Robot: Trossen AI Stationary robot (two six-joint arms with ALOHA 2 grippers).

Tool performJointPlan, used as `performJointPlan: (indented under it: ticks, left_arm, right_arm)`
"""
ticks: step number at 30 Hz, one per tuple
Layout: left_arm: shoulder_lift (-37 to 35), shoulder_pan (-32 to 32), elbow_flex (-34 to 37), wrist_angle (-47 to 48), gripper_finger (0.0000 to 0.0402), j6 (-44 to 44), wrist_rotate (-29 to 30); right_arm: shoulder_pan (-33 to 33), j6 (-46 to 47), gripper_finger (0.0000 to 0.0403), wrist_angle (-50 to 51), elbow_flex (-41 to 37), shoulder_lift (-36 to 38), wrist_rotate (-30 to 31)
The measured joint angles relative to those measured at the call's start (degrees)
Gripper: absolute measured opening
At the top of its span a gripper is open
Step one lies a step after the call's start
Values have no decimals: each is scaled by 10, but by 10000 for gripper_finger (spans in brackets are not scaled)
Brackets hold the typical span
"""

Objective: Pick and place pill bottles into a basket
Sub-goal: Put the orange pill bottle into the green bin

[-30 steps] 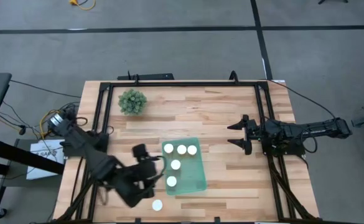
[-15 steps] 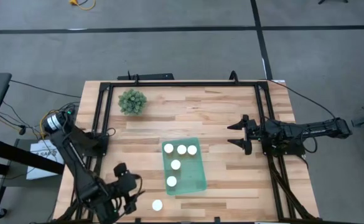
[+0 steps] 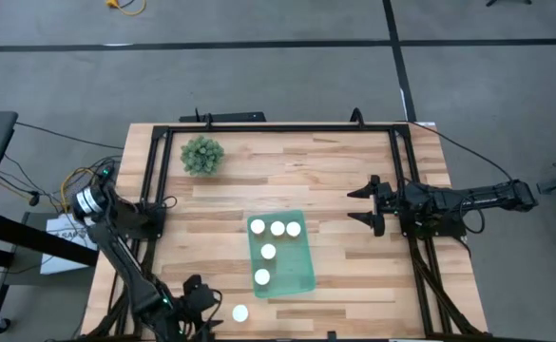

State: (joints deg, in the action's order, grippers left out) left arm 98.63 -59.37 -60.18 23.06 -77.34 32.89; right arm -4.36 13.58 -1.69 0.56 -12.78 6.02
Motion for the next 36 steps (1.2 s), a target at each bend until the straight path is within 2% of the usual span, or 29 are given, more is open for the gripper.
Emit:
performJointPlan:
  ticks: [4, 14, 20, 36]
  left_arm:
    - [44, -2, 0, -54, 265, 2, -6]
    - [110, 9, 0, -132, 265, 24, 23]
    - [115, 25, 0, -141, 265, 50, 77]
    - [115, 64, 0, -189, 265, 149, 75]
  right_arm:
    - [0, 0, 327, 0, 0, 0, 0]
    - [0, 0, 327, 0, 0, 0, 0]
    - [0, 0, 327, 0, 0, 0, 0]
    - [0, 0, 327, 0, 0, 0, 0]
